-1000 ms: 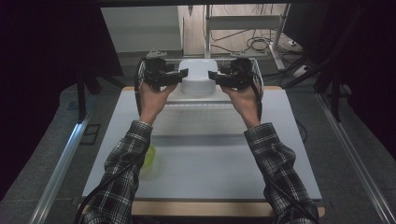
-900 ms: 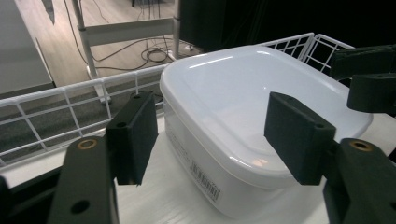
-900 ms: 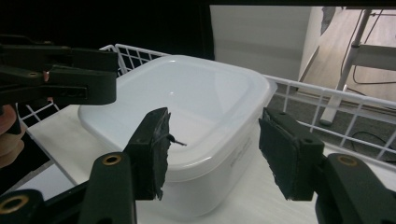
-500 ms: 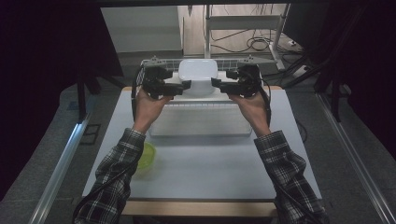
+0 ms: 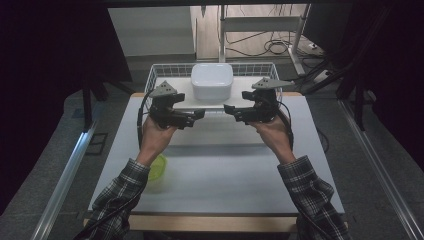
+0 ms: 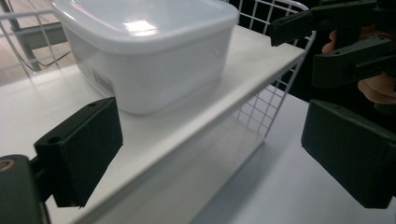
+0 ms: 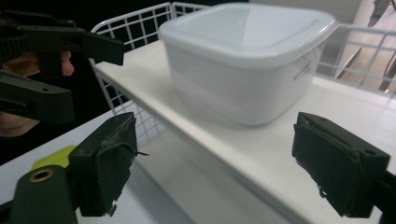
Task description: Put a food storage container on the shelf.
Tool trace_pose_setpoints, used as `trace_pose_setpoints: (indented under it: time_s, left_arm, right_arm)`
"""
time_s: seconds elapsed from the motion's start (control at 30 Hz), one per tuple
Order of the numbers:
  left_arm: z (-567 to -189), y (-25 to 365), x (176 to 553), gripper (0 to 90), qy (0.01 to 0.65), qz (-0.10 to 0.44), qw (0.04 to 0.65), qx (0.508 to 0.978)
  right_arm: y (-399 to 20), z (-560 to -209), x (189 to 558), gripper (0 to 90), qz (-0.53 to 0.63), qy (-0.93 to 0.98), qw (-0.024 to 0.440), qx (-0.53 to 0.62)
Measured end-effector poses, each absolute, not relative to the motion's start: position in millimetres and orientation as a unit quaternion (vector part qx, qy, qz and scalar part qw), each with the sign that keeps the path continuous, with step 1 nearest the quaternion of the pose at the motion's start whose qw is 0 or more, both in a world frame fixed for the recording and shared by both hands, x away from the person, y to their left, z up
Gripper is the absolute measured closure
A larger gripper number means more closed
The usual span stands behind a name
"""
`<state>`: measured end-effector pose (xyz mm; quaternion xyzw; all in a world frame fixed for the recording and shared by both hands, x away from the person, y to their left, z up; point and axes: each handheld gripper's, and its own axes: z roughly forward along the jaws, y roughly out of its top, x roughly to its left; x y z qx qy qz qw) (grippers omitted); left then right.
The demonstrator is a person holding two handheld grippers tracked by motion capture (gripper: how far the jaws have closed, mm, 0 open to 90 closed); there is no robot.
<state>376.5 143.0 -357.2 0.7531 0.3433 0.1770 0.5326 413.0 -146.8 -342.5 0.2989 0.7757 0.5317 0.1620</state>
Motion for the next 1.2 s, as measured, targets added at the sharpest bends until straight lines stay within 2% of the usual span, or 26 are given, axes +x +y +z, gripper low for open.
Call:
trace_pose_setpoints:
  time_s: [0.43,0.8,1.2]
  left_arm:
    - [-384,150,338,6.7,0.327,0.211,0.516,0.763]
    - [-413,166,316,9.2,0.334,0.181,0.515,0.769]
    - [-447,178,292,8.8,0.356,0.198,0.506,0.76]
  right_arm:
    - [-159,-368,385,7.2,0.524,0.788,0.148,0.285]
    - [-173,-398,367,4.8,0.493,0.81,0.16,0.273]
    - [-183,-435,347,4.8,0.486,0.811,0.14,0.293]
